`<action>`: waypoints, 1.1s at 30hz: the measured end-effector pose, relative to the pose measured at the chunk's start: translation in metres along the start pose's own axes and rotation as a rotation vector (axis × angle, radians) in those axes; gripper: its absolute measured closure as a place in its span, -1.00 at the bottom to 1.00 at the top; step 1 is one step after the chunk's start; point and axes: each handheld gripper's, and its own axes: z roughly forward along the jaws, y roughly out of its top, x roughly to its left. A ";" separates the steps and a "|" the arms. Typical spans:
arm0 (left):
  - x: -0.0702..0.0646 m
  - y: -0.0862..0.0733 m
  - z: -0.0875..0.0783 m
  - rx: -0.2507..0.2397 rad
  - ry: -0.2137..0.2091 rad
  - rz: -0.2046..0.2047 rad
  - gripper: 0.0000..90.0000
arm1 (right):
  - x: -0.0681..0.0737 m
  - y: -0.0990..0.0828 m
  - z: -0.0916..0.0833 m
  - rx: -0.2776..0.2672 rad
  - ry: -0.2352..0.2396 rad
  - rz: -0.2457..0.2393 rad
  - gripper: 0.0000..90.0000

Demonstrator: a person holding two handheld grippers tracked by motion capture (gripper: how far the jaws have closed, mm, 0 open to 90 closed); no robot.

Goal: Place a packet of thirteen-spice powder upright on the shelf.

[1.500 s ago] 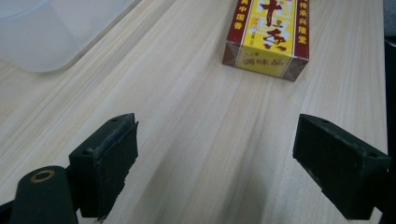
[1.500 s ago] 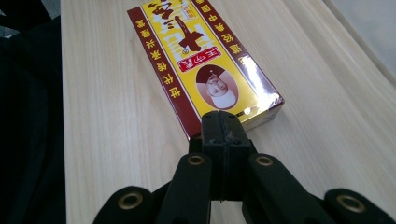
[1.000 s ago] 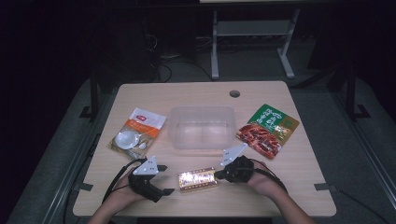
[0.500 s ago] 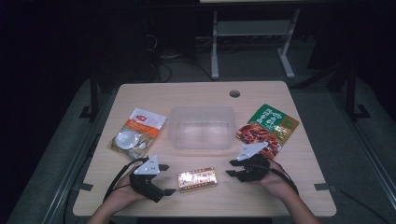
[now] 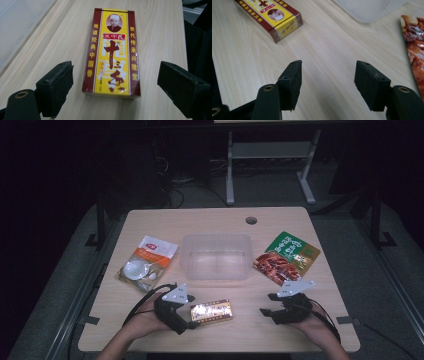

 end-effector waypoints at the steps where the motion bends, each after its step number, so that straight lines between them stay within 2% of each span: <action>1: 0.001 0.002 0.002 0.014 -0.003 0.011 -0.72 | 0.000 -0.002 -0.001 0.002 0.001 0.002 -0.15; 5: 0.000 0.006 0.017 0.081 -0.004 0.052 -0.70 | -0.002 -0.003 0.000 0.004 0.004 0.003 -0.15; 10: -0.002 0.005 0.023 0.122 0.002 0.064 -0.65 | -0.005 -0.003 0.002 0.011 0.009 -0.006 -0.15; 20: -0.001 0.003 0.025 0.142 0.015 0.052 -0.46 | -0.005 -0.003 0.005 0.014 0.007 -0.023 -0.14; 26: -0.001 0.003 0.024 0.145 0.020 0.046 -0.32 | -0.009 -0.004 0.005 0.013 0.003 -0.018 -0.14; 33: -0.002 0.001 0.023 0.127 0.027 0.042 -0.30 | -0.009 -0.004 0.006 0.018 0.020 0.001 -0.18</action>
